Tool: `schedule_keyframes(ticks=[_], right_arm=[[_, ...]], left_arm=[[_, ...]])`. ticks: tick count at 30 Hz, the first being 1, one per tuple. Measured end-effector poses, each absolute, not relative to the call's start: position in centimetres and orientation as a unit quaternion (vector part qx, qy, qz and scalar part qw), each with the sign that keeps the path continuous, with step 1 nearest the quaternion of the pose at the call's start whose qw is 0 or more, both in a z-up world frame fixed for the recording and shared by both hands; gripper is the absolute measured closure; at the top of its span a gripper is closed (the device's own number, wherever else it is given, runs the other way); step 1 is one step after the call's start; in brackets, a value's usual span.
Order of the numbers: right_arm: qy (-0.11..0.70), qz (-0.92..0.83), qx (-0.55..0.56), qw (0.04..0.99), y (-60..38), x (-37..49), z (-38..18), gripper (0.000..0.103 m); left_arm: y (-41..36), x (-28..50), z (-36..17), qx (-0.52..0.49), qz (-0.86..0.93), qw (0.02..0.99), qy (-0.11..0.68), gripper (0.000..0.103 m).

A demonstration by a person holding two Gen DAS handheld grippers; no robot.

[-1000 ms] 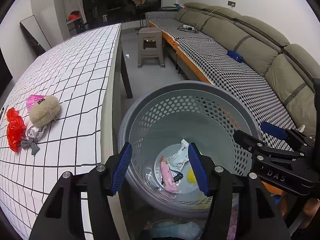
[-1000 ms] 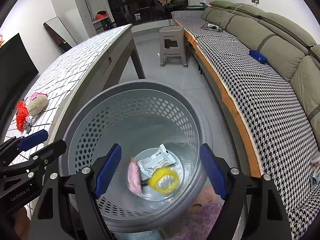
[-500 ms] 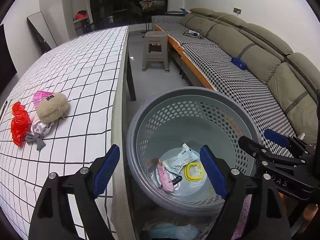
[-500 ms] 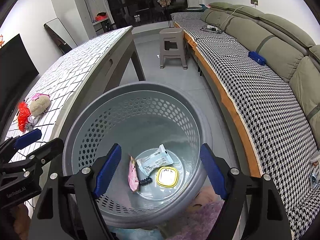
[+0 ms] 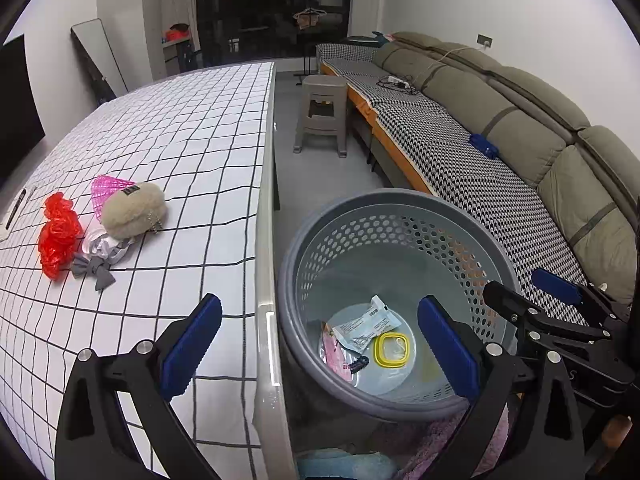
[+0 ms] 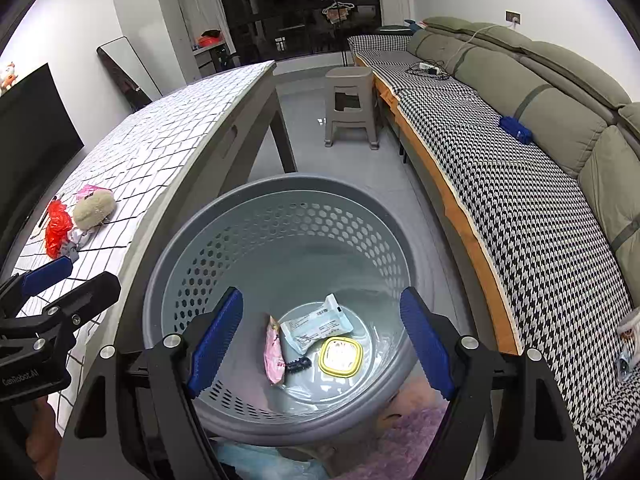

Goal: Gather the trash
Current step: 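Move both open tools back from the basket toward the table items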

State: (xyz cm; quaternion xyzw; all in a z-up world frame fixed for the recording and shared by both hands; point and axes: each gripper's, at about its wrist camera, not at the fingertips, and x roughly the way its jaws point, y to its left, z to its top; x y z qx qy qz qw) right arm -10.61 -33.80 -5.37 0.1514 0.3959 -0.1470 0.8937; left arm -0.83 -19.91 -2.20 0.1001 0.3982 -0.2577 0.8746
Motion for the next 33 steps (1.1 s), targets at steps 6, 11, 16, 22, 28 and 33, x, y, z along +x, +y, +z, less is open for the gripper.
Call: schedule_keyframes(ticks=[6,11,16,22,28,33], right_arm=[[0.393,-0.127,0.146,0.899,-32.1,-9.9,-5.1,0.026],[0.386,-0.103,0.133,0.907,-29.8,-8.6,-4.5,0.026],[0.378,-0.075,0.133,0.913,-27.7,-6.6,-4.1,0.026],[0.374,-0.041,0.108,0.920,-24.3,-4.0,-3.2,0.026],[0.372,-0.006,0.090,0.924,-21.1,-1.0,-2.2,0.026],[0.378,0.020,0.072,0.923,-18.4,2.1,-1.9,0.026]], left_arm=[[-18.1,-1.1,-1.7,0.095,-0.241,0.885,0.387,0.007],[-15.3,-0.6,-1.3,0.082,-0.218,0.895,0.381,0.006],[-12.3,0.1,-1.4,0.074,-0.189,0.901,0.383,0.006],[-8.7,1.3,-1.2,0.057,-0.160,0.910,0.378,0.007],[-4.9,2.8,-1.0,0.035,-0.123,0.918,0.375,0.006],[-1.9,4.2,-0.9,0.024,-0.089,0.924,0.372,0.006]])
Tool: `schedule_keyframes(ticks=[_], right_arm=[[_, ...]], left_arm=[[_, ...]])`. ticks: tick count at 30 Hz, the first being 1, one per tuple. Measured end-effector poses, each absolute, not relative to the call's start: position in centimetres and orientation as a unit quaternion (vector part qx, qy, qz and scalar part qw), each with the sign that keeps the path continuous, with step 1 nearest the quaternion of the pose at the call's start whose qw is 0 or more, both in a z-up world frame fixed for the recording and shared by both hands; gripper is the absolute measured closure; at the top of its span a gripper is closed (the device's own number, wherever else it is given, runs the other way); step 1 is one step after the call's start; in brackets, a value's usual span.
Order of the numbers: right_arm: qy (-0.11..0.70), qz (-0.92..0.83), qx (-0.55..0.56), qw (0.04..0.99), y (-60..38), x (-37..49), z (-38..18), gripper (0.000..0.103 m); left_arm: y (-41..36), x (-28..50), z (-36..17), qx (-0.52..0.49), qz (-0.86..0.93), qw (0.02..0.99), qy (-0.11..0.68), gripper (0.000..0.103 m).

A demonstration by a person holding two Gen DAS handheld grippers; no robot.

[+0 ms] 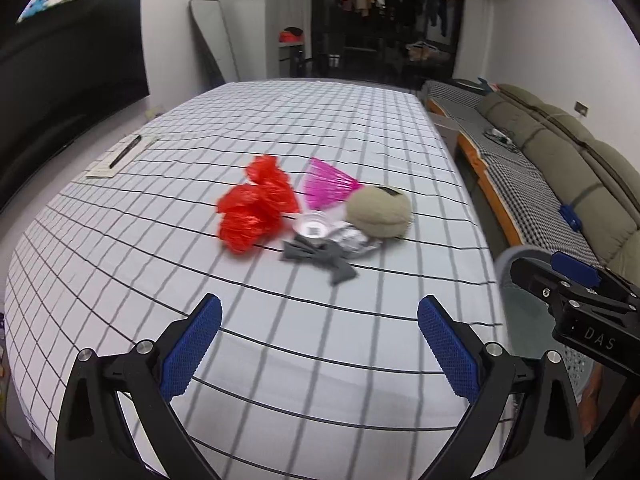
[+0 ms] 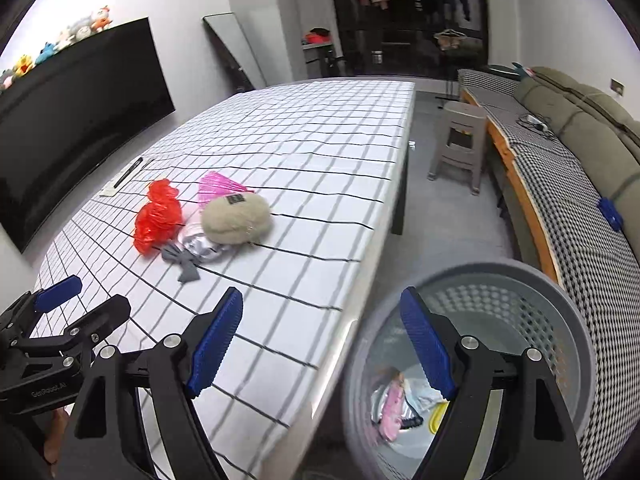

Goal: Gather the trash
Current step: 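Reach the right tool to the beige fluffy ball and close on it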

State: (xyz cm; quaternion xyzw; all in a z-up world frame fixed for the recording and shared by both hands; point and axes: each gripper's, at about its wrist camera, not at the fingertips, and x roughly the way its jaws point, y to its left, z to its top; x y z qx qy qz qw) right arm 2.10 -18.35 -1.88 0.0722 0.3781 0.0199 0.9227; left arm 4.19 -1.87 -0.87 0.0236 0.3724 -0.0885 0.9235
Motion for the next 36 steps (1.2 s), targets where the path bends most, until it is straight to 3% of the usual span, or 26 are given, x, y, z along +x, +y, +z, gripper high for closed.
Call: schedule_keyframes(ticks=[15,33,36], right_arm=[[0.419,0.093,0.043,0.902,-12.5,11.0,-2.7,0.026],[0.470,0.111,0.045,0.875,-11.1,16.9,-5.2,0.026],[0.467,0.110,0.042,0.876,-11.0,16.9,-5.1,0.030]], left_arm=[[3.7,6.9,-2.1,-0.005,-0.036,0.920,0.389,0.007],[4.1,7.8,-3.1,-0.019,-0.041,0.914,0.403,0.007],[3.9,7.8,-3.2,-0.017,-0.043,0.913,0.405,0.007]])
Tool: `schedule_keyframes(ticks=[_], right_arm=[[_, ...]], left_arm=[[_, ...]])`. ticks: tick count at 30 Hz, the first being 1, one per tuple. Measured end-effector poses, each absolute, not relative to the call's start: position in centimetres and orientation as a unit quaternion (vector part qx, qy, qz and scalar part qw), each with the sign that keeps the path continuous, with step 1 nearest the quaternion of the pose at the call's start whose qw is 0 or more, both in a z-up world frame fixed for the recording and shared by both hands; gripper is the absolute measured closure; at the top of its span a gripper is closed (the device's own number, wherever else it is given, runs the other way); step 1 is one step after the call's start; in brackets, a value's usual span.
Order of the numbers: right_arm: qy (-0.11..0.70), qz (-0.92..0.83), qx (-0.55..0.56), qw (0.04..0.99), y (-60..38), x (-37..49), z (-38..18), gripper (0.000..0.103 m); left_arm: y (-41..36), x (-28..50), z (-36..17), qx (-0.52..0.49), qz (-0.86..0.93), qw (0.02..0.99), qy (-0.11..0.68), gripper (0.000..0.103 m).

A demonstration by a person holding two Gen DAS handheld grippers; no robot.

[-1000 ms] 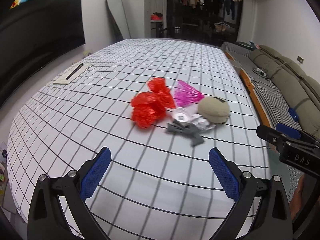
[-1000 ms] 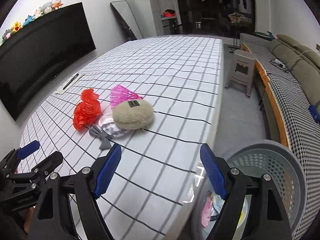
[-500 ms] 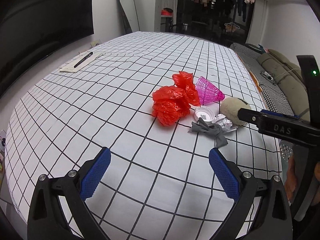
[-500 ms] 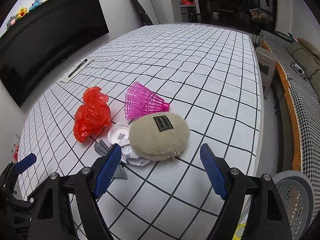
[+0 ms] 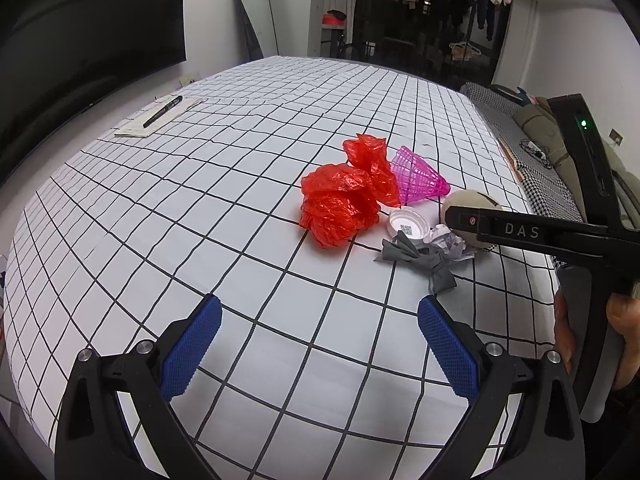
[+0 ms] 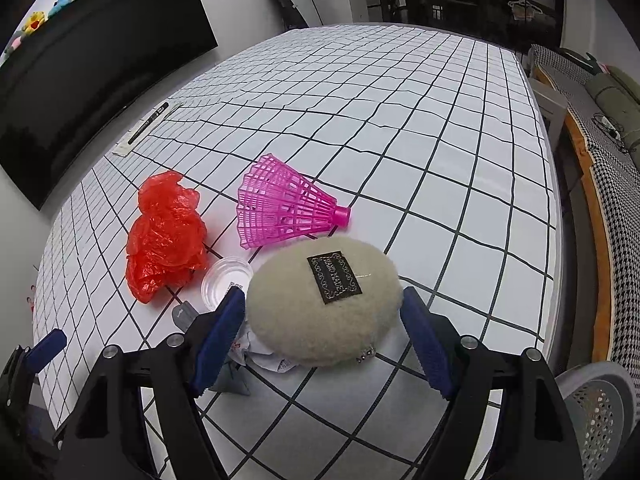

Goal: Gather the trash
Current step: 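Reach the right tool to the beige fluffy ball and close on it, then grasp the grey cloth bow with the left tool while the right tool holds the ball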

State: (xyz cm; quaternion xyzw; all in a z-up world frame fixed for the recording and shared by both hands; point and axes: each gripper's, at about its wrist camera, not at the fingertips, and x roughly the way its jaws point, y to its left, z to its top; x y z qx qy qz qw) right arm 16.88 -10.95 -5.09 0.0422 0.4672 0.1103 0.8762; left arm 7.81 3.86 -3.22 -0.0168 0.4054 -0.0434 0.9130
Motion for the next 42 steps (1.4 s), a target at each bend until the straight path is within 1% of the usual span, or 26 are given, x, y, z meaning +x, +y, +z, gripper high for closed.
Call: schedule_keyframes(ticks=[1,5,11,18,28,37,38,42], right_arm=[[0.468,0.111,0.040,0.876,-11.0,16.9,-5.1,0.035],[0.464,0.114,0.043,0.878,-11.2,16.6,-4.9,0.039],[0.438,0.098,0.074,0.890,-13.3,14.5,-3.5,0.040],[0.404,0.057,0.082,0.909,-16.0,9.7,-2.2,0.040],[0.394,0.040,0.123,0.910,-19.2,4.5,-2.7,0.040],[0.390,0.036,0.150,0.908,-20.9,2.9,-3.3,0.040],[0.389,0.036,0.151,0.908,-21.0,2.8,-3.3,0.040],[0.385,0.039,0.155,0.909,-21.2,2.6,-3.3,0.040]], left_arm=[[3.8,7.8,-3.3,-0.017,-0.044,0.913,0.406,0.007],[3.4,7.8,-3.3,-0.017,-0.046,0.912,0.408,0.007],[2.5,7.8,-3.3,-0.016,-0.052,0.909,0.413,0.007],[0.9,8.4,-3.9,-0.021,-0.061,0.903,0.425,0.007],[-2.0,10.1,-5.0,-0.011,-0.059,0.893,0.447,0.006],[-3.6,12.4,-6.1,-0.002,-0.036,0.885,0.464,0.008],[-3.7,12.6,-6.2,0.001,-0.032,0.885,0.465,0.008],[-4.2,13.1,-6.4,0.006,-0.022,0.883,0.470,0.019]])
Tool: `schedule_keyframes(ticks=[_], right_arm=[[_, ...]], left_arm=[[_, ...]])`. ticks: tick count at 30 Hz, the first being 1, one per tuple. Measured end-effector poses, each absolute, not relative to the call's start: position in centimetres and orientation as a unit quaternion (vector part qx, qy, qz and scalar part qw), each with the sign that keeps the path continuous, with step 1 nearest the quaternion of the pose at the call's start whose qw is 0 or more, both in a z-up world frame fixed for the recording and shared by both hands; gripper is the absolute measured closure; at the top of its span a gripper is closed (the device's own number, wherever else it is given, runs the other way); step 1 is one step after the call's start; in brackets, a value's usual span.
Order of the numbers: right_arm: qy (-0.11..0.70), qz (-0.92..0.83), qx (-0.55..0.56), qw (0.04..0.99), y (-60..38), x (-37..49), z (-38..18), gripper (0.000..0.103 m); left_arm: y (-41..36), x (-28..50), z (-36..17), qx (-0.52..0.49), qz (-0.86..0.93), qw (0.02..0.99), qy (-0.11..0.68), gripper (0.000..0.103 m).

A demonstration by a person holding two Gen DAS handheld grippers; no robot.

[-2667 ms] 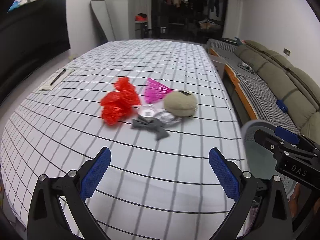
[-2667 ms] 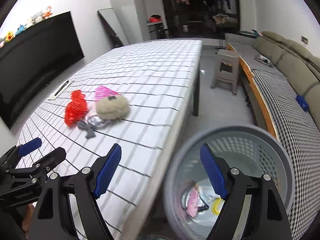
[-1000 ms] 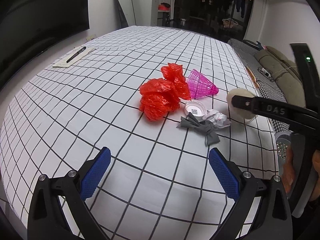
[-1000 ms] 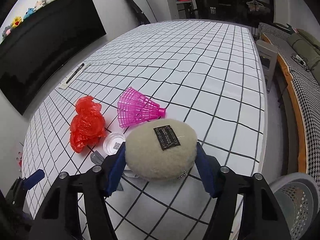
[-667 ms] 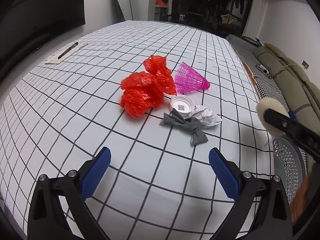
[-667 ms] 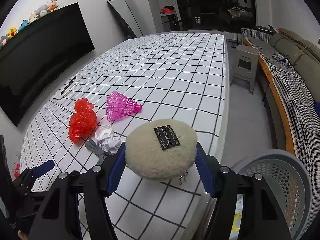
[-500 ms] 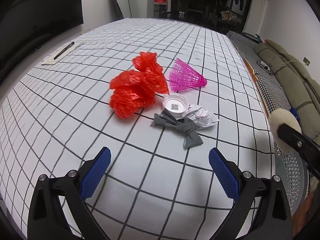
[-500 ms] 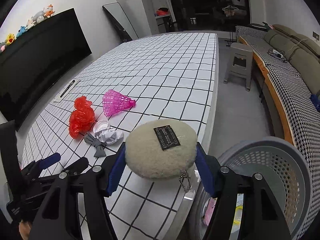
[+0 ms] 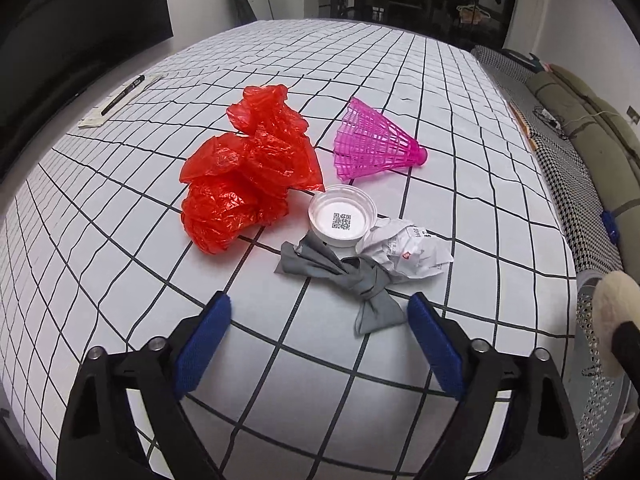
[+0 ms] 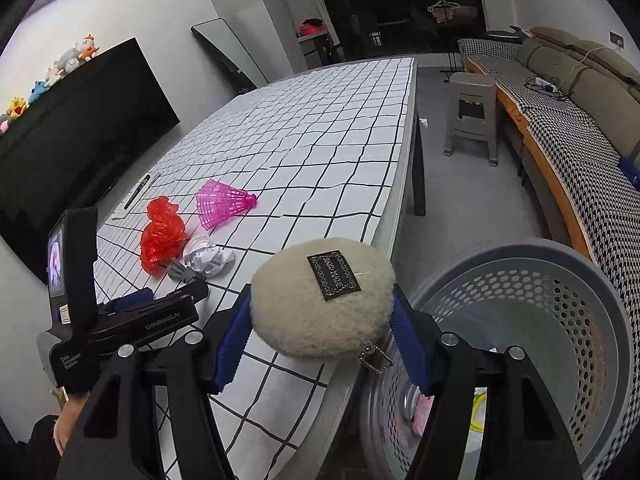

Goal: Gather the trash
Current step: 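Grasp the grey cloth bow with the left tool while the right tool holds the ball, then carry the ball and bow over the grey basket and open both tools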

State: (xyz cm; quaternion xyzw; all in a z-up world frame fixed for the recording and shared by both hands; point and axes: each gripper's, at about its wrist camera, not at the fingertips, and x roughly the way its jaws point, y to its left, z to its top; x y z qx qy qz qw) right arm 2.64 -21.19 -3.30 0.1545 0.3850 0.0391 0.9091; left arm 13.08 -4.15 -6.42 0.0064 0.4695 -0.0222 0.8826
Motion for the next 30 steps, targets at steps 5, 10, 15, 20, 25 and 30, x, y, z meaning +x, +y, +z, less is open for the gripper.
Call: schedule_keyframes(ticks=[5,10,15,20,25,30], right_arm=[[0.386,0.040,0.159,0.908,-21.4,2.6,-3.5,0.040],[0.386,0.039,0.159,0.908,-21.5,2.5,-3.5,0.040],[0.385,0.036,0.158,0.909,-21.6,2.0,-3.4,0.040],[0.382,0.032,0.157,0.910,-21.7,1.1,-3.2,0.040],[0.377,0.017,0.152,0.914,-22.0,-0.5,-2.6,0.040],[0.370,-0.006,0.148,0.917,-22.5,-2.9,-1.8,0.040]], left_arm=[[-4.4,13.4,-6.3,0.009,-0.022,0.885,0.465,0.040],[-4.4,13.3,-5.9,0.004,-0.039,0.886,0.462,0.077],[-4.0,12.8,-5.5,-0.006,-0.056,0.884,0.464,0.084],[-3.8,11.1,-4.7,0.004,-0.064,0.890,0.452,0.085],[-4.1,8.7,-3.8,0.017,-0.083,0.896,0.436,0.085],[-5.4,6.3,-2.8,0.025,-0.122,0.899,0.420,0.085]])
